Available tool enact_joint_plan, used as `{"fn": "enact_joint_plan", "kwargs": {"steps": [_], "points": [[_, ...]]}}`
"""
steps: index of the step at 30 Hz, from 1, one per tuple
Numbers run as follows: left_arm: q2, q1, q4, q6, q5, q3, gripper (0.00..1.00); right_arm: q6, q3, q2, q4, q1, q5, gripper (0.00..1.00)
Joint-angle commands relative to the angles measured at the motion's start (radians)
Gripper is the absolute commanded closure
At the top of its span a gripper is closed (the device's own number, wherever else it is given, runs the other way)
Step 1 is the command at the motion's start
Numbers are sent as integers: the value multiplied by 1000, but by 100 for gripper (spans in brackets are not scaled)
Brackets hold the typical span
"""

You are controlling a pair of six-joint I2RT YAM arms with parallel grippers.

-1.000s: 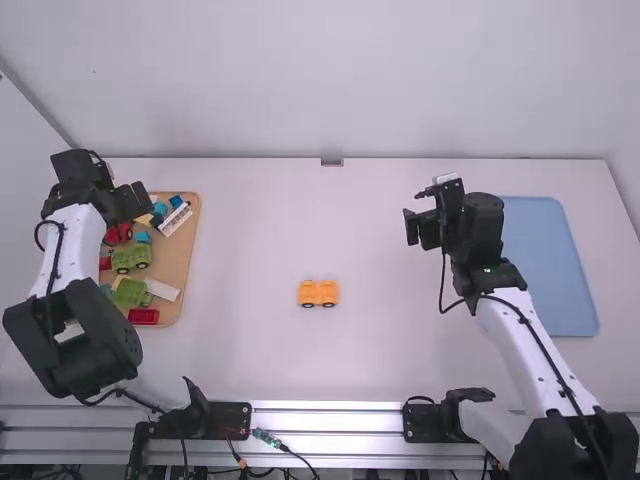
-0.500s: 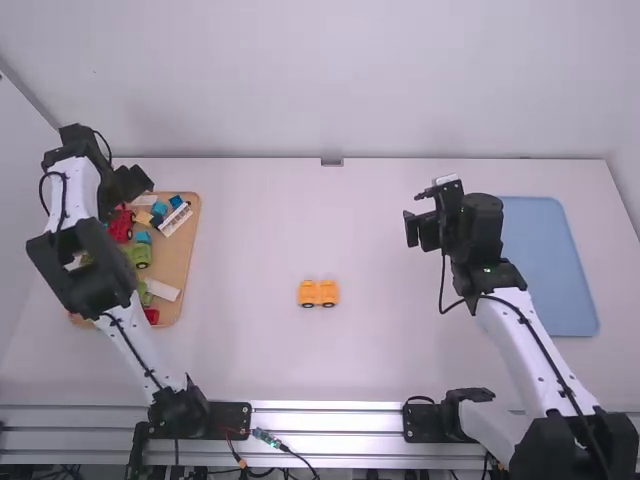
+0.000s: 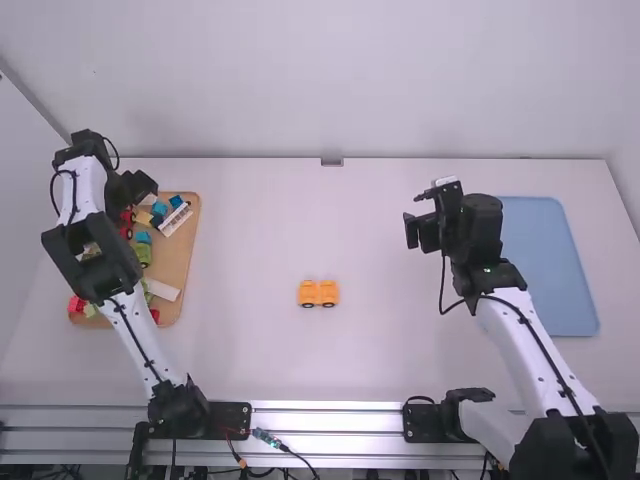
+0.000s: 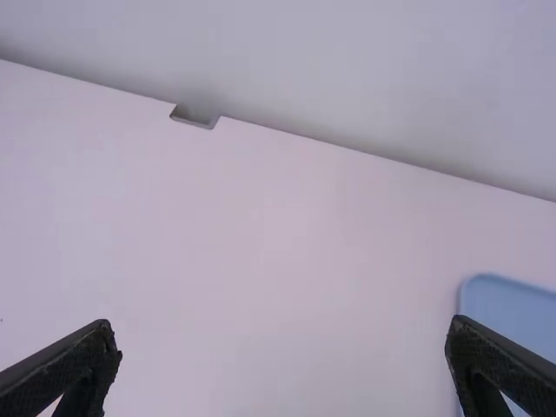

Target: Assemble lego blocks to make yellow taxi

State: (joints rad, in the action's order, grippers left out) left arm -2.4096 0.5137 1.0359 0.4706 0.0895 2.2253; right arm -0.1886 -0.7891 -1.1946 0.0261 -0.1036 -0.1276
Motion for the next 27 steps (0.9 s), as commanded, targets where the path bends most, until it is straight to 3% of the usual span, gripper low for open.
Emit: {"fn": "enact_joint_plan", "kwargs": {"steps": [1,19,24,27], "points": [[-7,8,16,11,-3,7,1,-3,3,2,4,0,-3,1],[-7,3,-142,146,-2,-105,0,-3,3,2,4,0,-5,1],[-7,5,-149,151,1,-105,8,-3,3,2,4,0,-3,1],[-7,3,-161,153,-3,-111,18,-3,3,2,4,0,-5,1]]}}
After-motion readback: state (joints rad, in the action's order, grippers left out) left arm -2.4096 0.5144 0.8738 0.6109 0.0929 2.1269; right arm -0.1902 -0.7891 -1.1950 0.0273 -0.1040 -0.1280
